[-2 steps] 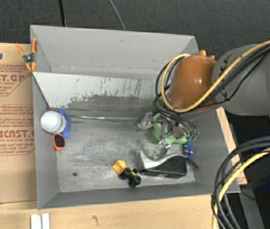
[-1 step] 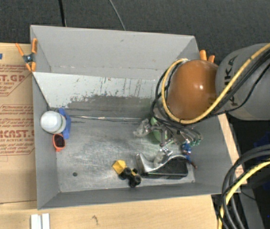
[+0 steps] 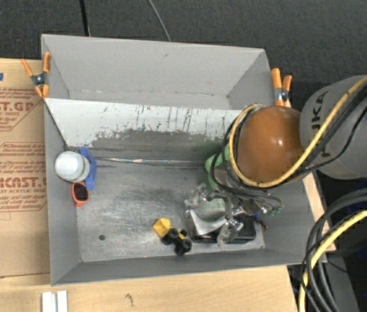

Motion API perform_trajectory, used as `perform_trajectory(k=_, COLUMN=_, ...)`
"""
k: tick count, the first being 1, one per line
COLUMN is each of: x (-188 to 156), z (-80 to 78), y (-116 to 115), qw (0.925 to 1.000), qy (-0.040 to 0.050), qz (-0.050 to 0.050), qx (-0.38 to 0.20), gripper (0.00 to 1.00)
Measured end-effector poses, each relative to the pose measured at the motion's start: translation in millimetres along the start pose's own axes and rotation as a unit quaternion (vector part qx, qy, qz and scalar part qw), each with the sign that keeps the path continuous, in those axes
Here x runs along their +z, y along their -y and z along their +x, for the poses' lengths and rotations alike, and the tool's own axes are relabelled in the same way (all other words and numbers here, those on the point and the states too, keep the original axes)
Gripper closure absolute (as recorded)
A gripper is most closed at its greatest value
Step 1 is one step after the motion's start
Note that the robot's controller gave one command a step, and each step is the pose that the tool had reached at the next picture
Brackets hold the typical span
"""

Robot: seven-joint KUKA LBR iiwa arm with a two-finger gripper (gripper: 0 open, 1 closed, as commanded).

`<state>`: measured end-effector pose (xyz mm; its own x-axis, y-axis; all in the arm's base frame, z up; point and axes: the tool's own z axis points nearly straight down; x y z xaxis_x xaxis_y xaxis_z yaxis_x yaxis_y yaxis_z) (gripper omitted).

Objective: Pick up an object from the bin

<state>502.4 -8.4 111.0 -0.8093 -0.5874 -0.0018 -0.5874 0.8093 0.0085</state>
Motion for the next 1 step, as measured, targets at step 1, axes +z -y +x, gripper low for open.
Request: perform_trajectory(k=1, x=26.8, z=17.8, y=8.0, qw=0.9988, qy=-0.0003, qz=0.006, qx=-0.049, gripper=0.0)
